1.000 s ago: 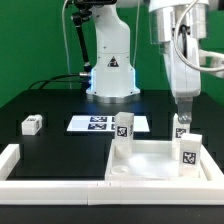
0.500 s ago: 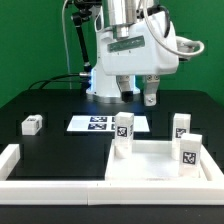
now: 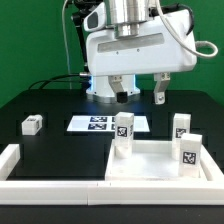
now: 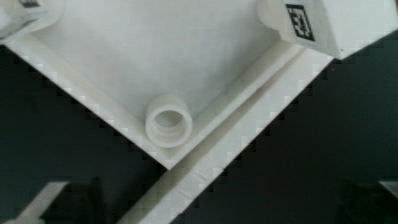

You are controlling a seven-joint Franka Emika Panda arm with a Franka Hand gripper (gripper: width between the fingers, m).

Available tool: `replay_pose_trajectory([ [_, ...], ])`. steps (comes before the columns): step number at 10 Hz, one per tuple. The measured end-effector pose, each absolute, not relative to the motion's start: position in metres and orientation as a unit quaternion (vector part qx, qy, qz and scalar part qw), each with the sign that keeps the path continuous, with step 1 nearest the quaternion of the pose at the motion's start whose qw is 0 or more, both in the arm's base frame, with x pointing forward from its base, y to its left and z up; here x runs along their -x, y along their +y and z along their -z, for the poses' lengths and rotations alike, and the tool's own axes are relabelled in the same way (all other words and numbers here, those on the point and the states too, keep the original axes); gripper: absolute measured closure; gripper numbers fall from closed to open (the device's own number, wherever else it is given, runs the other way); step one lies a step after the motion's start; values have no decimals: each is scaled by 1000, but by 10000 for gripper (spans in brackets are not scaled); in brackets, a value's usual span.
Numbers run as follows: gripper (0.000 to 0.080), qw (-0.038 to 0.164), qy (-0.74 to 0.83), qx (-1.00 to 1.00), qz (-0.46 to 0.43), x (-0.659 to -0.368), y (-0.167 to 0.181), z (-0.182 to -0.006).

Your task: Assemble square table

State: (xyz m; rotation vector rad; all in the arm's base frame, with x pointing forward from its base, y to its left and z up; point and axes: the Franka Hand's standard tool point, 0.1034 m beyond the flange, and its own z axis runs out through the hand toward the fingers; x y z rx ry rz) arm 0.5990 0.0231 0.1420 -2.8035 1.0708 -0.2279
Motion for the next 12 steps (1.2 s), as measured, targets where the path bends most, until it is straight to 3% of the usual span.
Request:
replay_pose_trajectory([
  [3, 151, 32, 196, 975, 96, -550, -26, -121],
  [7, 151, -23, -37, 995, 89, -490, -124, -99],
  [9, 151, -32, -63, 994, 82, -480, -154, -94],
  [12, 151, -27, -56, 995, 77, -479, -151, -93],
])
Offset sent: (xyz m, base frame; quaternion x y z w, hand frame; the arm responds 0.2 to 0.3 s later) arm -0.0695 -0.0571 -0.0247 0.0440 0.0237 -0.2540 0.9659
